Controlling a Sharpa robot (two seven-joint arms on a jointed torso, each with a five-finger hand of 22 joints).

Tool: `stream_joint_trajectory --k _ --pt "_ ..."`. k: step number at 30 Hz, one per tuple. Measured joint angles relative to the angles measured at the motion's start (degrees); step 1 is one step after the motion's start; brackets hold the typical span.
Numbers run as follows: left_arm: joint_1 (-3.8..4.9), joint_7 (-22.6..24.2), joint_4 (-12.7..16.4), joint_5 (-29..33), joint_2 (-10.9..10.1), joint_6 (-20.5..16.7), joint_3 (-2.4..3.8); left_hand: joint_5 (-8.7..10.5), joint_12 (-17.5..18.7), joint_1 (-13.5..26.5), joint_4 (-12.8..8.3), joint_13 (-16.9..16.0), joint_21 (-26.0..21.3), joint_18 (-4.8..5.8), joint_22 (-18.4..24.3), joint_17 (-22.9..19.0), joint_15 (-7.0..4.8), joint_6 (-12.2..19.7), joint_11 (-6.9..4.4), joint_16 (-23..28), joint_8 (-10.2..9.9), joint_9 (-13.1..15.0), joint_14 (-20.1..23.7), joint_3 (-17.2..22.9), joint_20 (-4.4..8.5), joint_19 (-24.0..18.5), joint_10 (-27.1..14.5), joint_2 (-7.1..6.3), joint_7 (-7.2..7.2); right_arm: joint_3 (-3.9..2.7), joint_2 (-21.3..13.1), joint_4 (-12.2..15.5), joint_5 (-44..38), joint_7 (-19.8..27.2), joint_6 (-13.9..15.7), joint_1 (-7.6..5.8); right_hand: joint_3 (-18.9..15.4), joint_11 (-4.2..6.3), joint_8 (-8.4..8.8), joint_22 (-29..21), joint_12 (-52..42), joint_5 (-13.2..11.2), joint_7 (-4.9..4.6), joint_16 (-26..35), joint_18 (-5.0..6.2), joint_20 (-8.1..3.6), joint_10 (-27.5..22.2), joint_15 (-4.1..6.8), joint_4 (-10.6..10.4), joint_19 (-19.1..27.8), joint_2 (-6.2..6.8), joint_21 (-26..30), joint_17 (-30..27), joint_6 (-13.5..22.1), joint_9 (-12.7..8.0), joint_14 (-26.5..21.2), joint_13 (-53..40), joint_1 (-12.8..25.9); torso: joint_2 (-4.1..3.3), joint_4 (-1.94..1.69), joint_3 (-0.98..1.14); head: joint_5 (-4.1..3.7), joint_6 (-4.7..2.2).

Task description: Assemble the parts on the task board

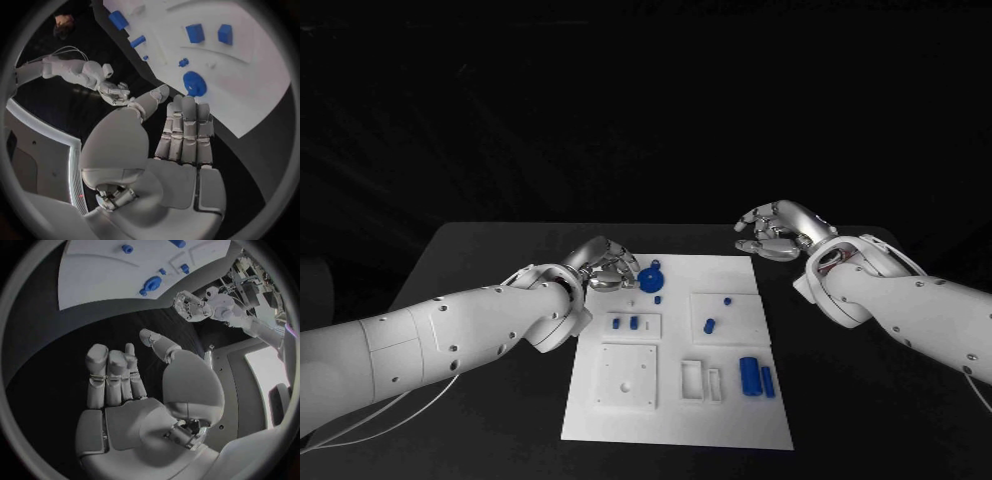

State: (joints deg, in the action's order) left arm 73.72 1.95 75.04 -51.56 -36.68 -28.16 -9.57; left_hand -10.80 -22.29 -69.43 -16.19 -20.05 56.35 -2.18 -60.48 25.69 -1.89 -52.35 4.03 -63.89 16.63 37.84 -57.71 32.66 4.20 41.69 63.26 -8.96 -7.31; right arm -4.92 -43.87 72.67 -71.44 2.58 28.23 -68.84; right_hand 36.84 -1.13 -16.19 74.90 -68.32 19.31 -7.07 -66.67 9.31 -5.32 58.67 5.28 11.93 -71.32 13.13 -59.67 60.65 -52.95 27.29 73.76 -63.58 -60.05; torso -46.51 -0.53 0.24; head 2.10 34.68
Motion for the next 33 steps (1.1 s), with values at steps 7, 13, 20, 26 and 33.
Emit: stream_joint_trajectory --k 7,13,20,26,33 --pt "0.64 0.81 -1.76 -10.04 3.22 3.45 -0.04 0.46 6.88 -1.2 -0.28 2.37 0.96 -0.08 -1.15 1.51 0.77 0.0 1.1 -1.86 -0.78 -1.39 -1.39 0.28 0.31 1.56 -0.53 -1.19 0.0 0.0 0.3 -0.08 0.02 0.01 0.0 0.0 0.0 0.0 0.0 0.0 0.0 0.0 0.0 0.0 0.0 0.01 0.0 0.0 0.0 0.0 0.0 0.0 0.0 0.0 0.0 0.0 0.0 0.0 -0.01 -0.02 -0.02 -0.3 -0.32" --pt "0.95 -0.07 -3.98 -19.12 6.01 6.85 -0.18 0.65 9.7 -1.35 -0.28 3.52 1.56 -1.31 -1.92 2.5 1.05 0.0 1.51 -3.12 -1.31 -2.05 -1.69 0.28 0.6 2.06 -0.1 -1.37 0.0 0.0 0.45 -0.06 0.02 0.02 -0.01 0.0 0.0 0.0 0.0 0.0 0.0 0.0 0.01 0.0 0.0 0.02 0.0 0.0 0.0 0.01 0.0 0.0 -0.01 0.01 0.0 0.0 0.0 0.0 0.0 -0.05 0.0 -0.41 -0.47" --pt "0.96 -1.99 -6.66 -26.87 8.81 9.88 -0.68 0.87 11.46 -1.42 -0.28 4.15 1.78 -1.31 -2.3 2.89 0.97 0.0 1.6 -3.61 -1.8 -2.75 -1.77 0.28 0.52 2.36 0.0 -1.9 0.0 0.0 0.58 0.0 0.02 0.03 -0.01 0.0 0.0 0.0 0.0 0.0 0.0 0.0 0.1 0.0 0.0 0.1 0.0 0.0 0.0 0.08 0.0 0.0 -0.01 0.1 0.01 0.0 -0.01 0.0 -0.02 -0.04 0.0 -0.5 -0.54" --pt "0.94 -3.28 -8.45 -29.98 9.96 11.36 -0.96 0.87 13.56 -1.42 -0.24 5.13 2.01 -1.36 -2.74 3.22 1.19 0.0 2.03 -4.23 -2.08 -3.42 -1.98 0.33 0.63 2.47 -0.43 -1.9 0.0 0.0 0.71 0.1 0.01 0.03 -0.01 0.0 0.0 0.0 0.0 0.0 0.0 0.0 0.1 0.0 0.0 0.1 0.0 0.0 0.0 0.09 0.0 0.0 -0.01 0.11 0.01 0.0 -0.01 0.0 -0.05 0.0 0.03 -0.6 -0.53" --pt "0.96 -4.01 -10.14 -31.55 11.2 12.43 -1.78 0.87 14.58 -1.43 -0.12 5.71 2.31 -1.43 -3.15 3.63 1.39 0.0 2.14 -4.96 -2.33 -3.8 -2.18 0.45 0.7 2.97 -0.54 -1.9 0.0 0.0 0.71 0.21 0.0 0.05 -0.01 0.0 0.0 0.0 0.0 0.05 0.0 0.0 0.1 0.0 0.01 0.11 0.0 0.0 0.0 0.09 0.0 0.0 -0.02 0.11 0.01 0.0 -0.01 0.0 -0.05 0.0 0.03 -0.74 -0.35"
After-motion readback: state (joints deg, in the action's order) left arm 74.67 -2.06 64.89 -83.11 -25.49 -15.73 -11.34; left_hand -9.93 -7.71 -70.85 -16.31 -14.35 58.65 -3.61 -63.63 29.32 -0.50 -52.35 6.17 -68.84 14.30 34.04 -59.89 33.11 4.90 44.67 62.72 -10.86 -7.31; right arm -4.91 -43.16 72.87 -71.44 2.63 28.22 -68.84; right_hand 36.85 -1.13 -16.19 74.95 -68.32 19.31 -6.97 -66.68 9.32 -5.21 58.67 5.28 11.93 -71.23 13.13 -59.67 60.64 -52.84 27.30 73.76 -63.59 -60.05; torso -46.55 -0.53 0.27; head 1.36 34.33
